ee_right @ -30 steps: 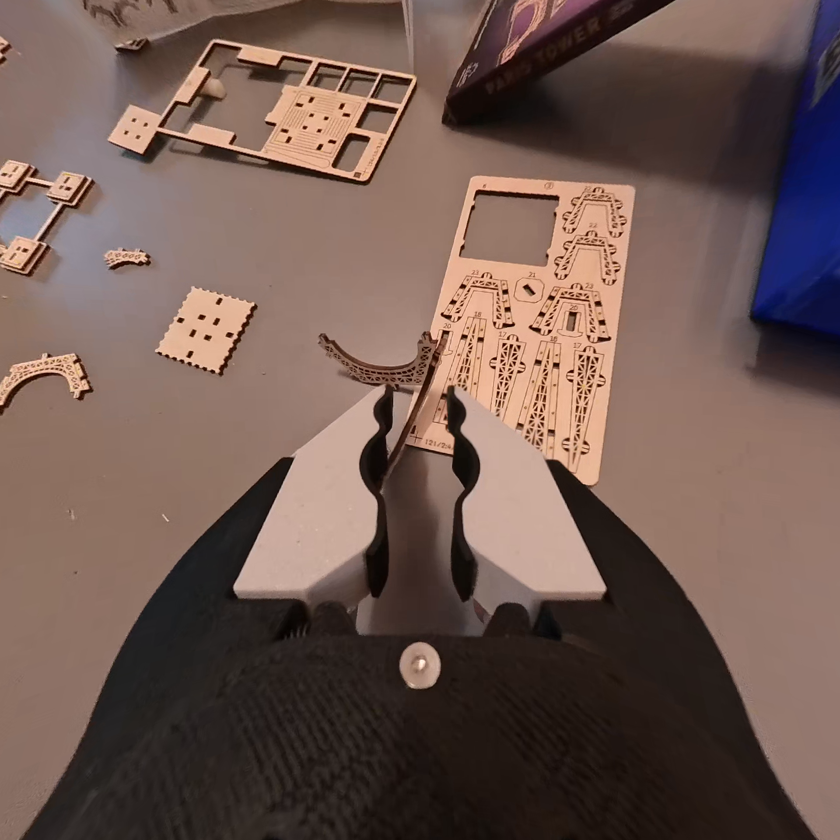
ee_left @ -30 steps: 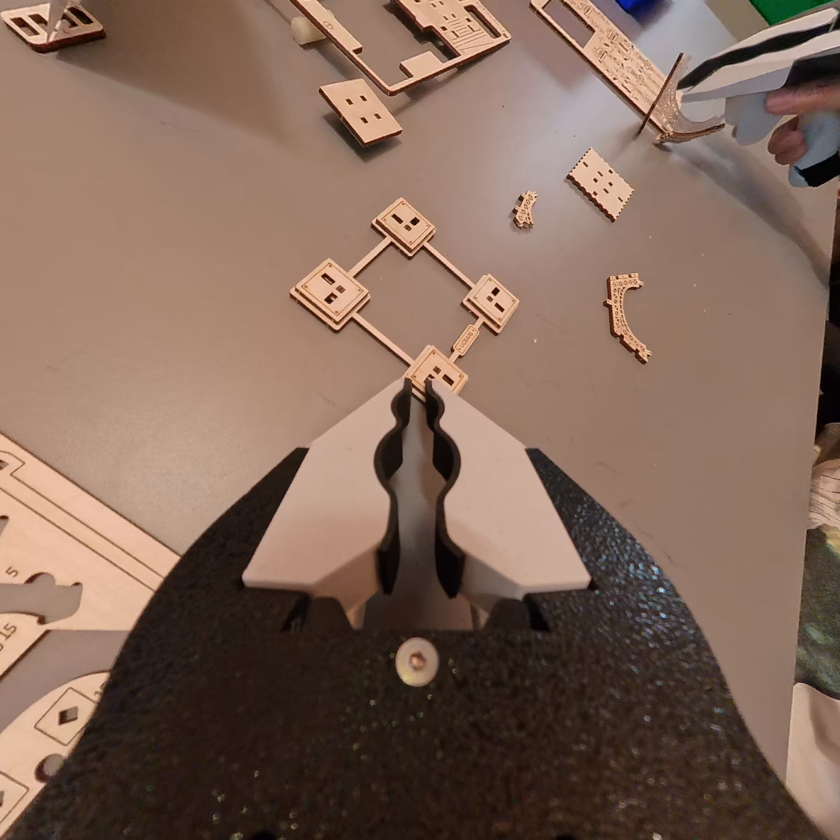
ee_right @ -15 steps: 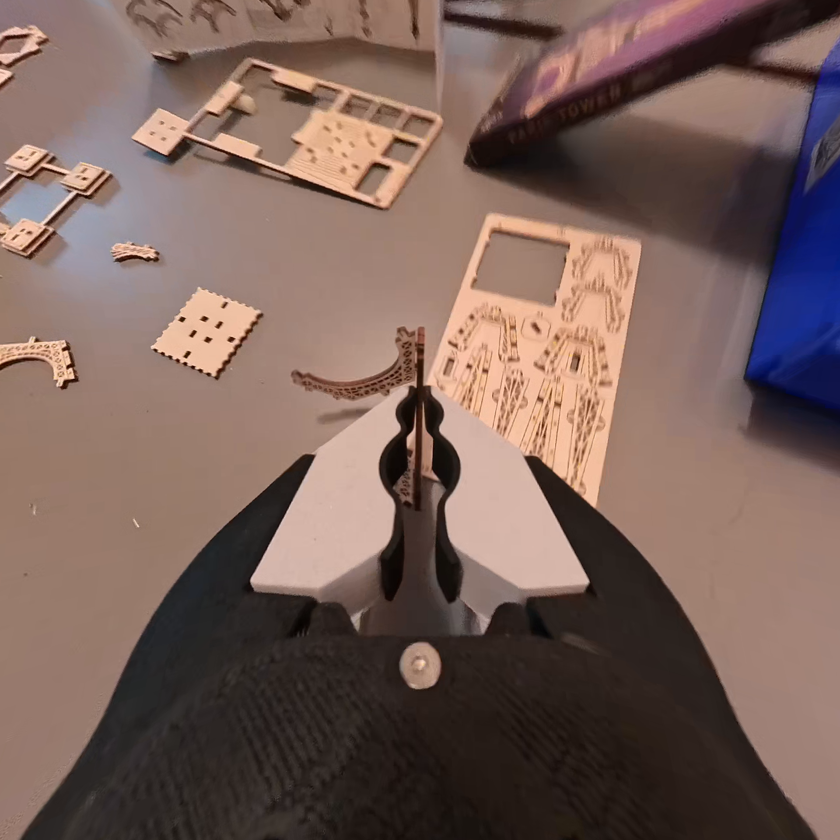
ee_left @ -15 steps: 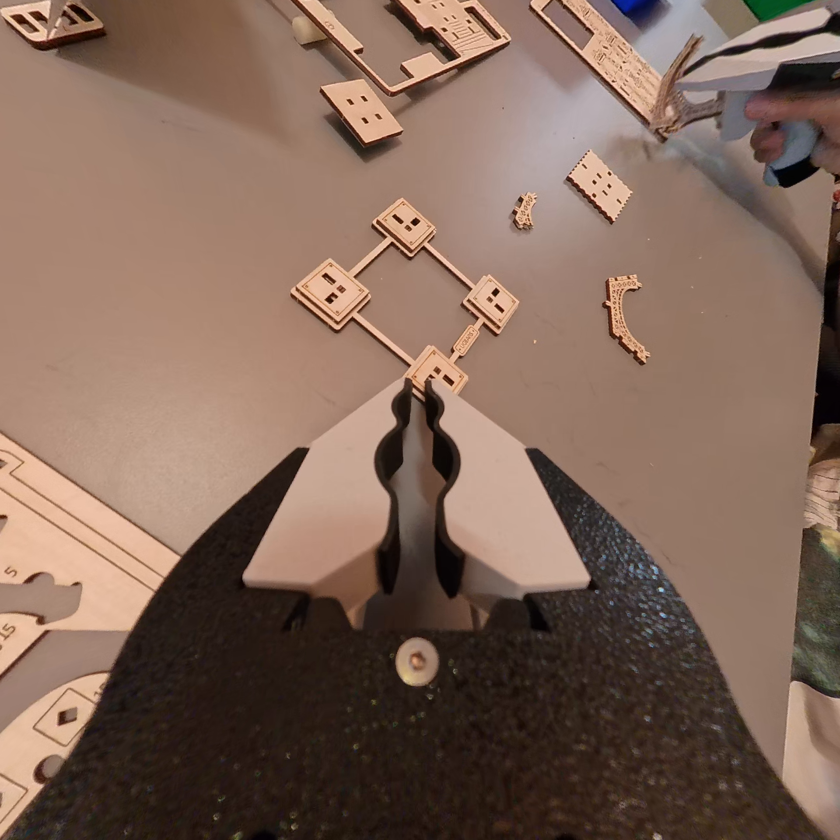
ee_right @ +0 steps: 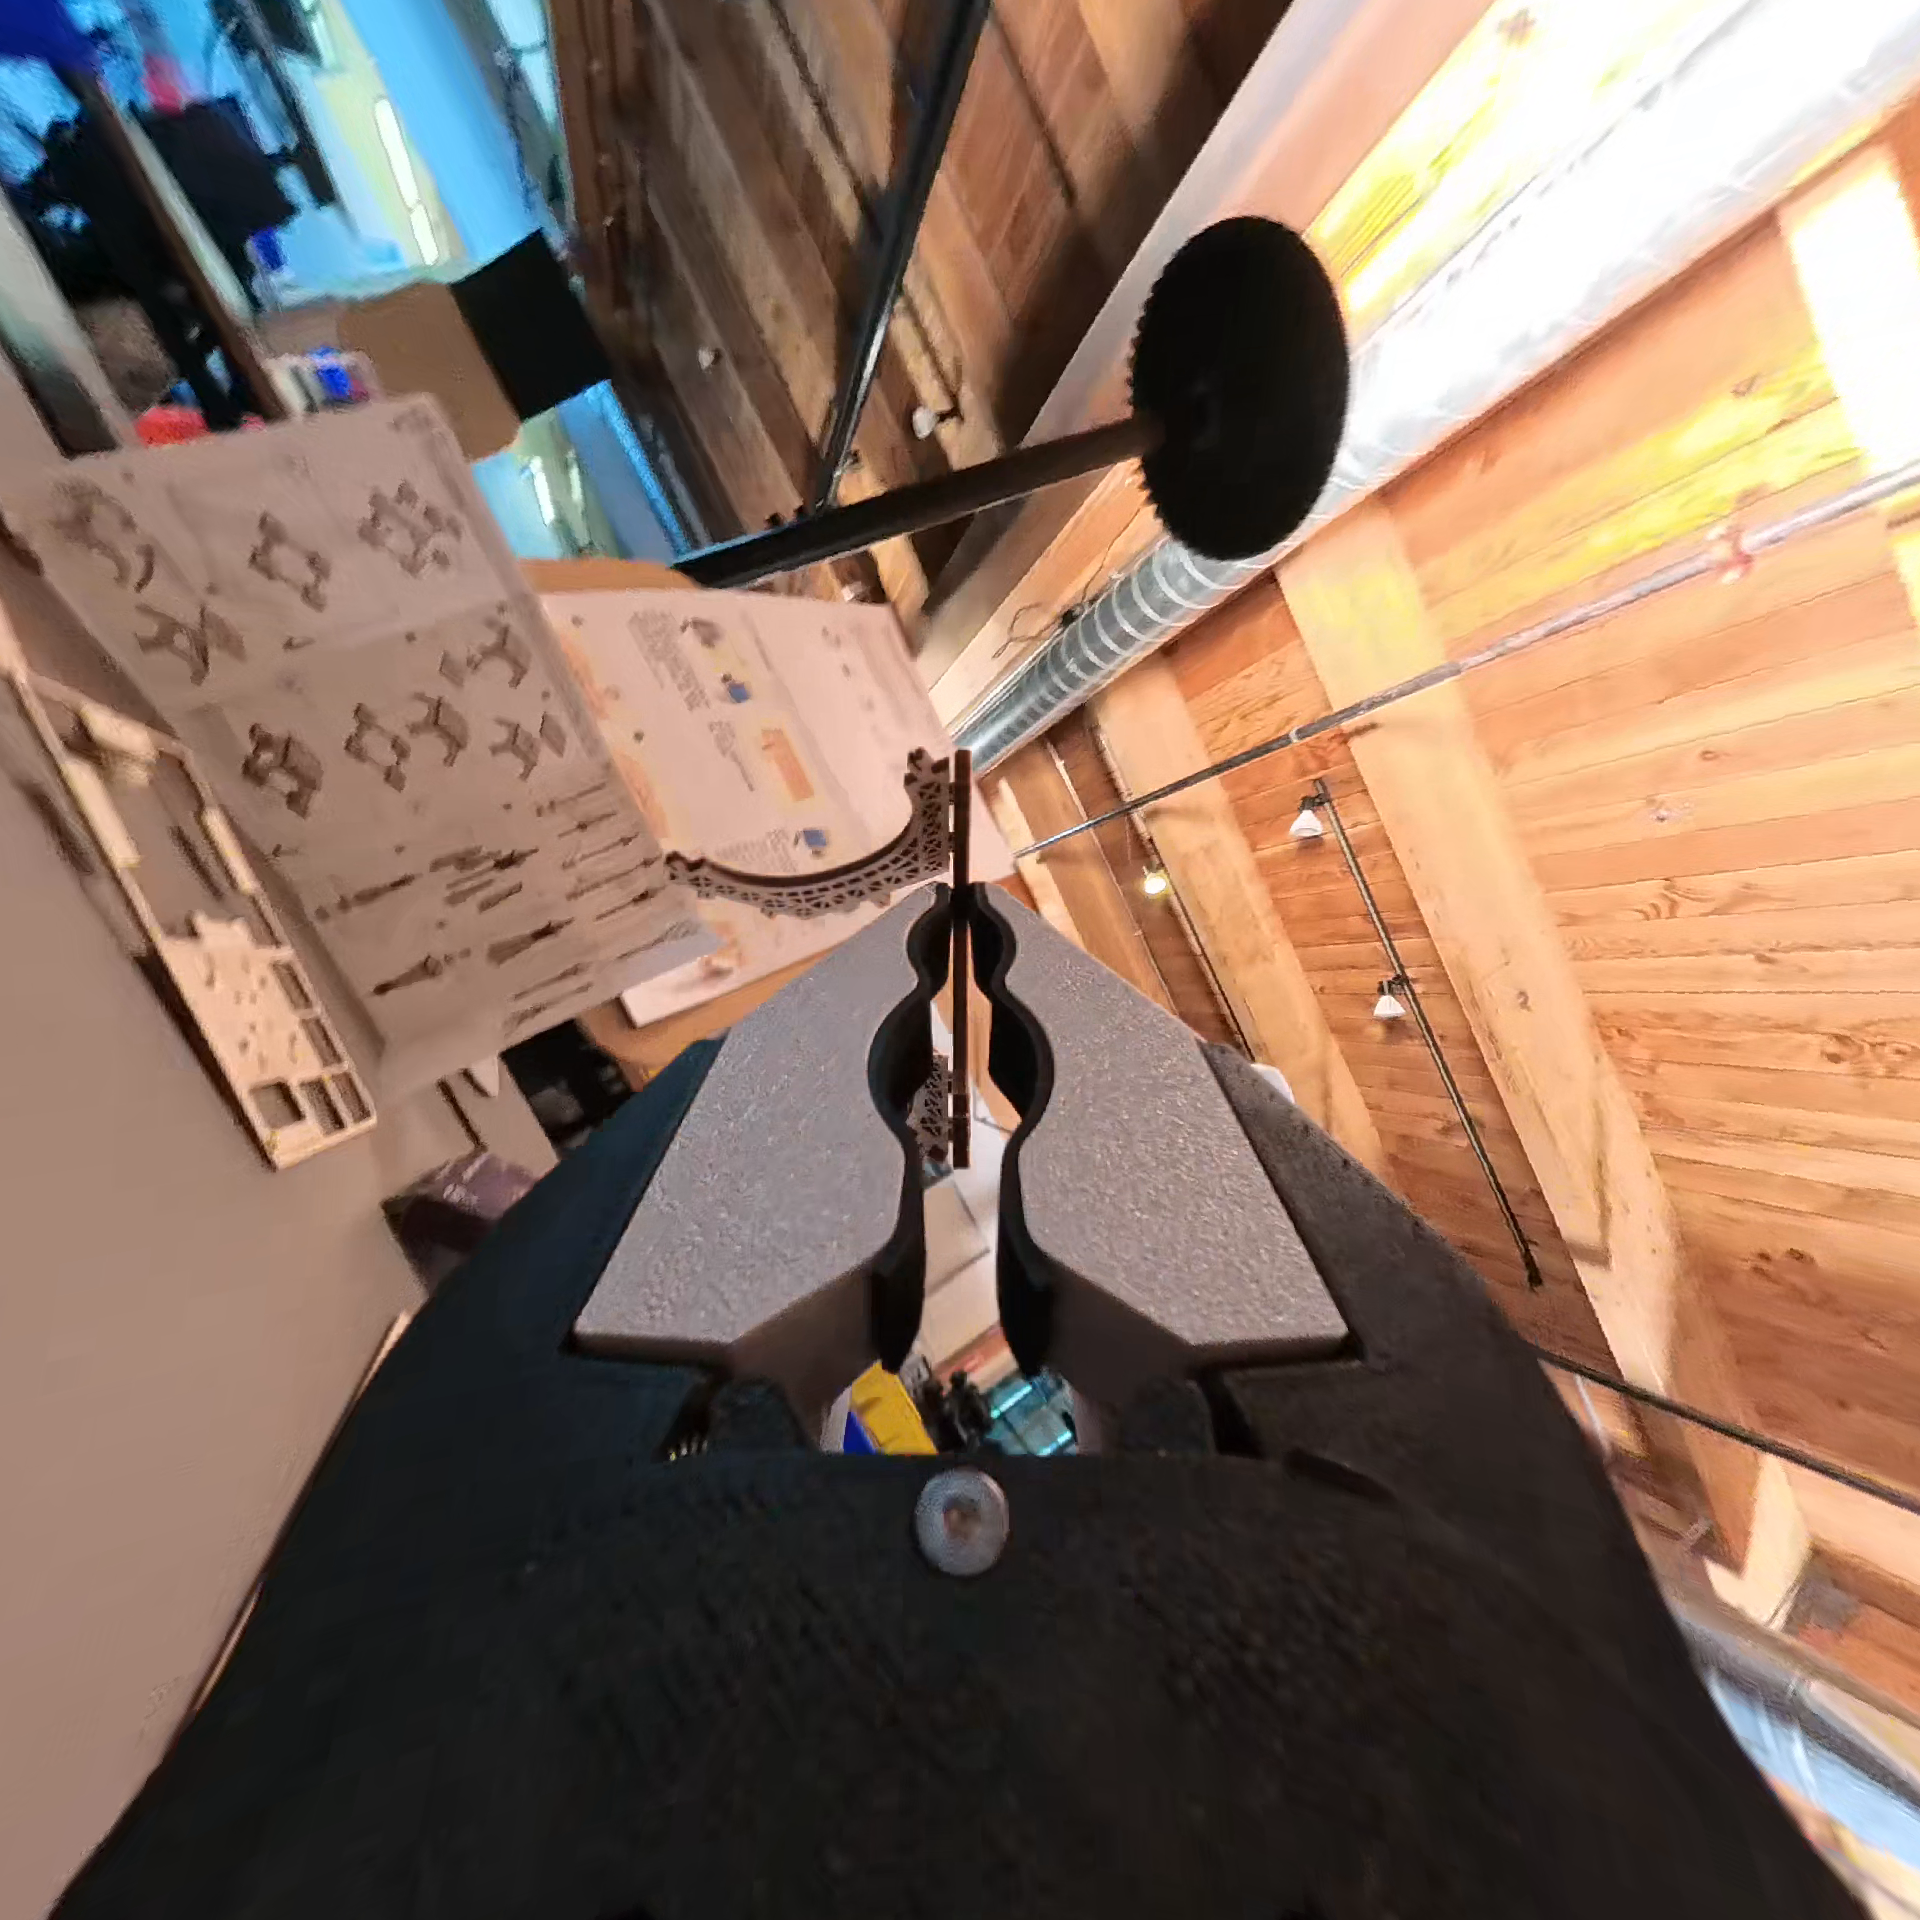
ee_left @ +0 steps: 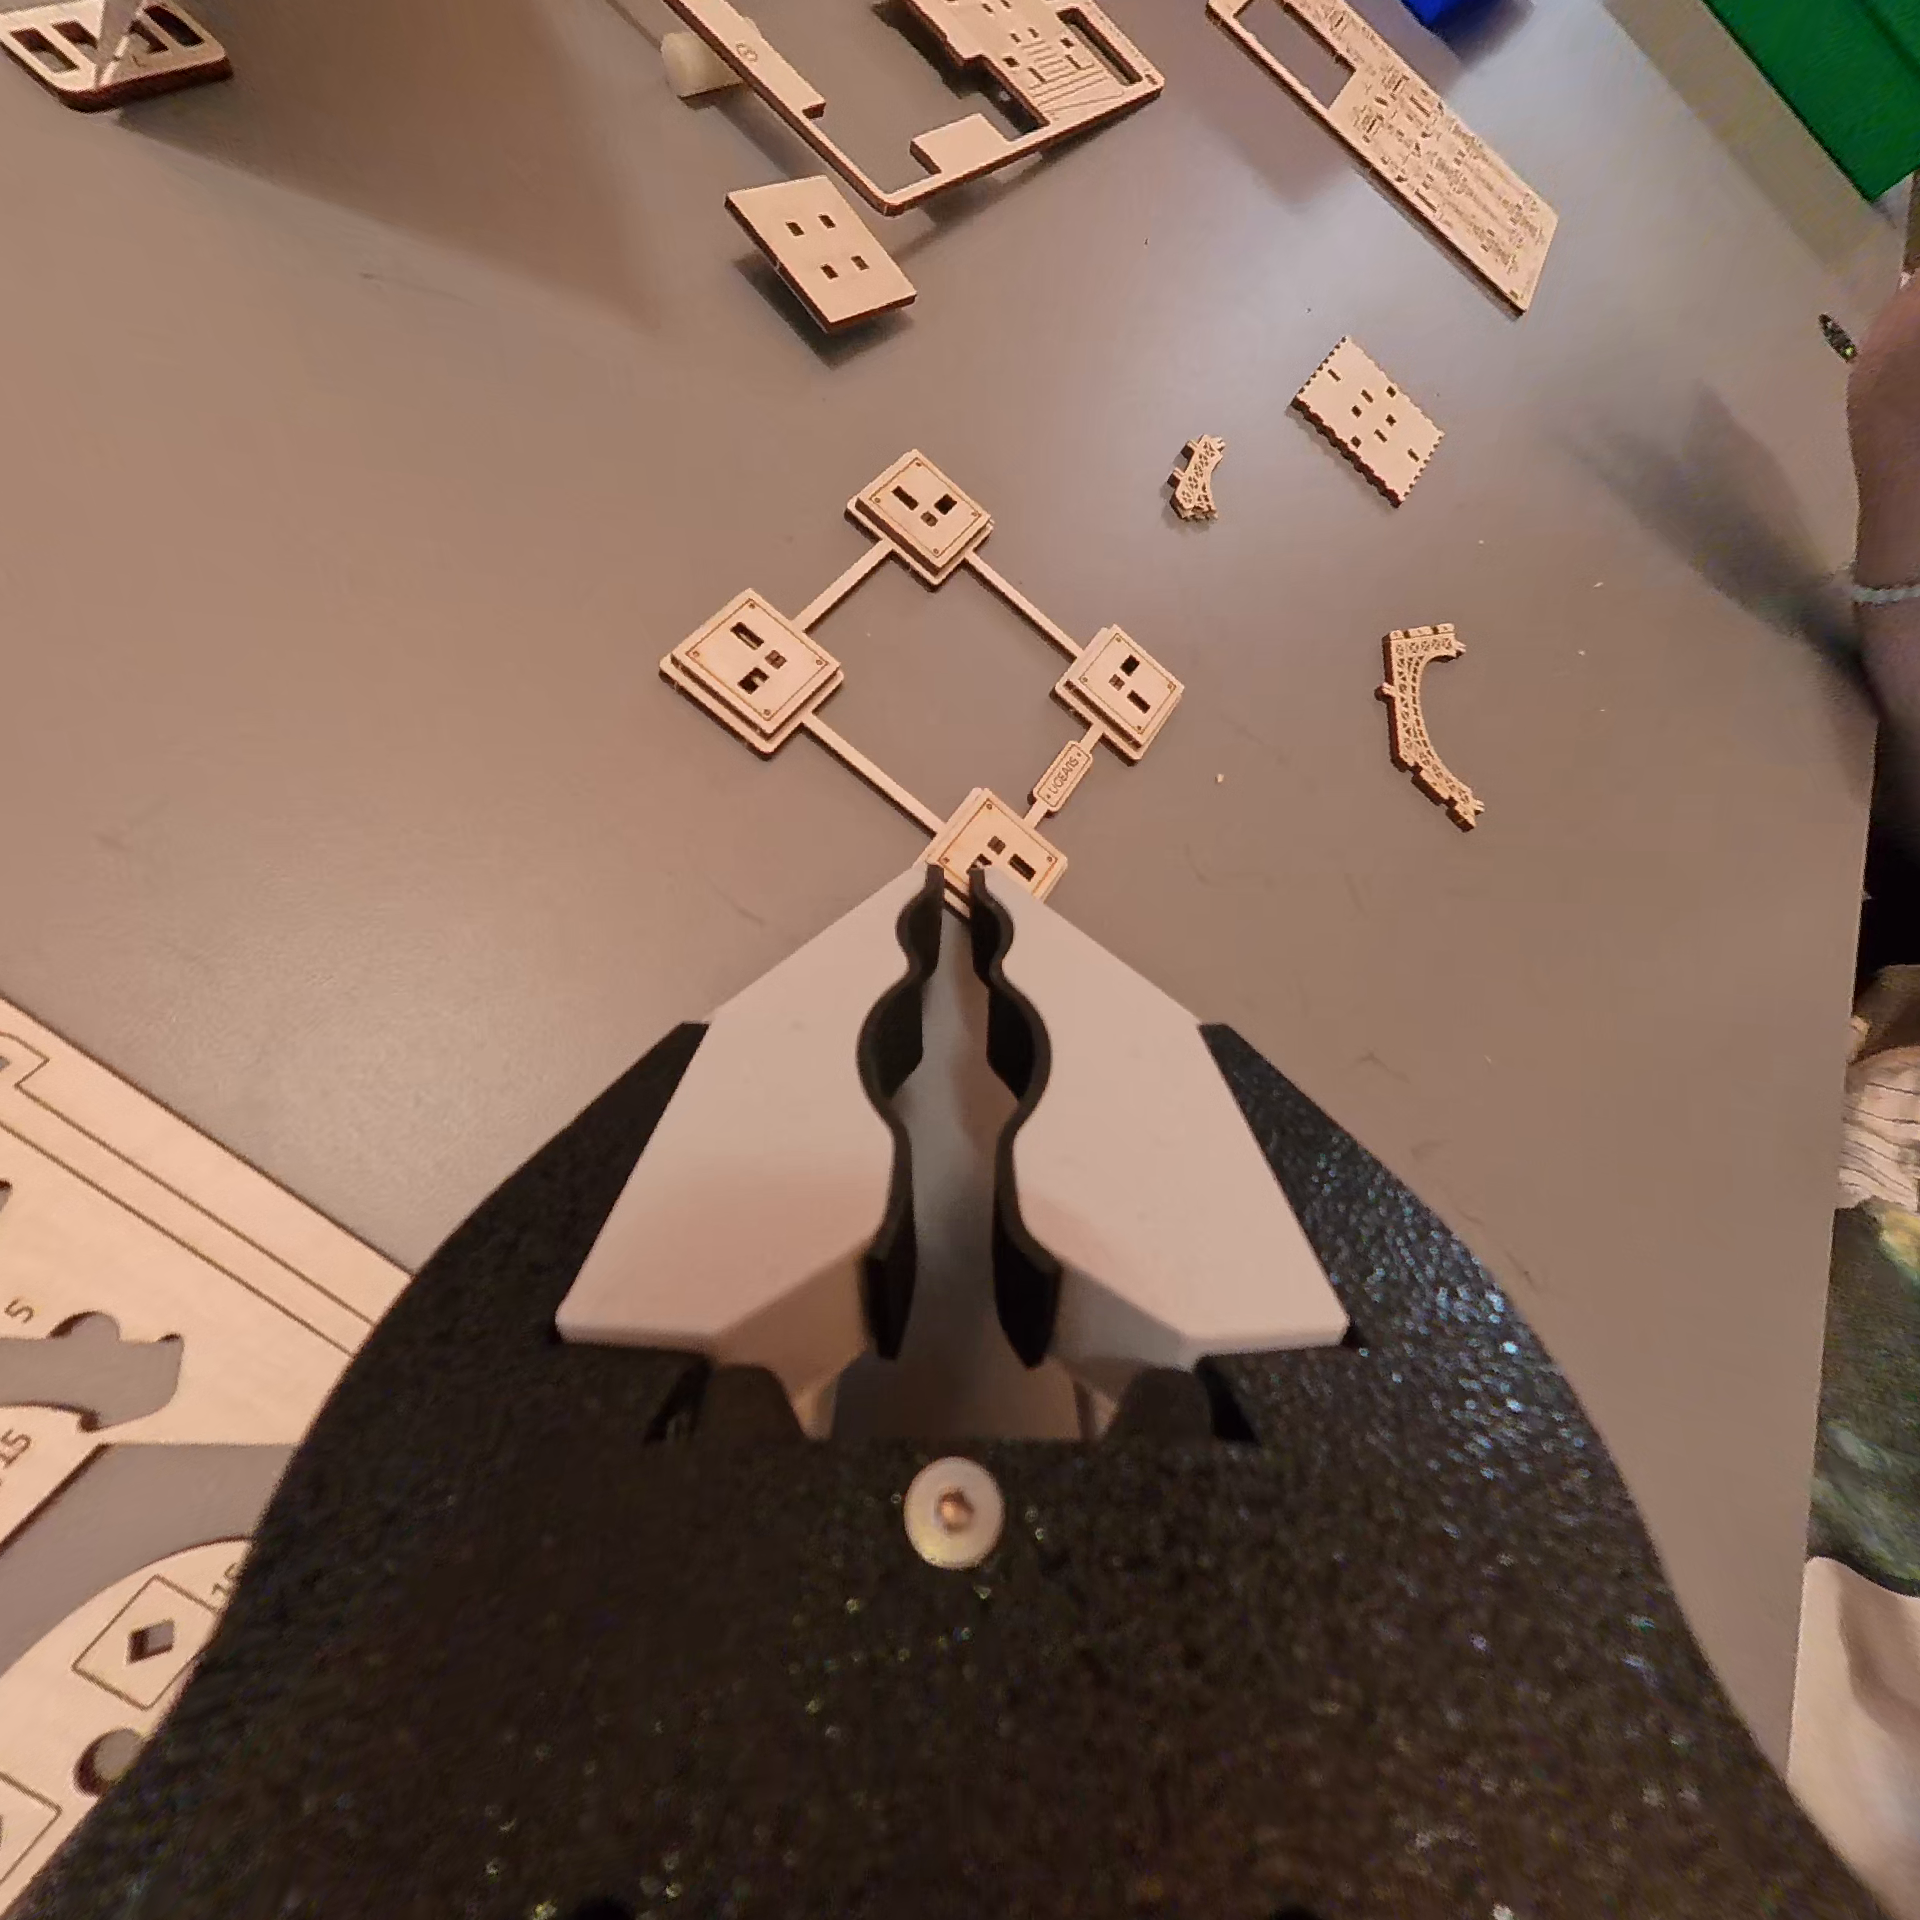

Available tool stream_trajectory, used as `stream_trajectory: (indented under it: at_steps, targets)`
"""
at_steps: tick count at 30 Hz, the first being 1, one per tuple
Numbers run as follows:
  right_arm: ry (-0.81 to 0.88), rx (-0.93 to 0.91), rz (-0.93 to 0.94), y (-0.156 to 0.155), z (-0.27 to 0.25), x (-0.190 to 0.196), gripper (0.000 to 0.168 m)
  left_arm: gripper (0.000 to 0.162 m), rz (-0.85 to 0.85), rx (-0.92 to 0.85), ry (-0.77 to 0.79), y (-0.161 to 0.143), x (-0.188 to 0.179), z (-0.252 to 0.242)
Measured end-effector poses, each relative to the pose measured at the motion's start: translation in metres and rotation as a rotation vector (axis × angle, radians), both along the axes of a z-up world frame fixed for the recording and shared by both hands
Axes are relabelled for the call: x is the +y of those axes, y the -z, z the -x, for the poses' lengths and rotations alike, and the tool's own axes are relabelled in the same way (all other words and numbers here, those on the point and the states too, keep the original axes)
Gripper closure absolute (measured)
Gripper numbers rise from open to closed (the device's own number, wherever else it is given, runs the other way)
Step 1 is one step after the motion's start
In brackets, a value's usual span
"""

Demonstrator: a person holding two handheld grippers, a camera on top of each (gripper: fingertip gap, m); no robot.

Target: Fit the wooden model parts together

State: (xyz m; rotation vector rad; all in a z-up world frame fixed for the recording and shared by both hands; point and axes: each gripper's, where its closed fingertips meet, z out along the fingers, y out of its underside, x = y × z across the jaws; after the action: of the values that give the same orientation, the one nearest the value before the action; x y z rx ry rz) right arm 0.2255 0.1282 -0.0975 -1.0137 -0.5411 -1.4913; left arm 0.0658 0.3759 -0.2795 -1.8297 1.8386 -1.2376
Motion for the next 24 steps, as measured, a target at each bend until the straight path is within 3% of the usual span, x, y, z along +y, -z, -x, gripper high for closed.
stream_trajectory:
  at_steps: [18,24]
  targets:
    - [-0.126,0.175,-0.192,-0.016,-0.009,-0.028,0.168,0.161,0.008,0.001,-0.002,0.0,0.0,0.0]
    - [-0.32,0.549,-0.132,0.012,-0.028,-0.012,0.168,0.161,0.005,0.001,-0.002,0.0,0.0,0.0]
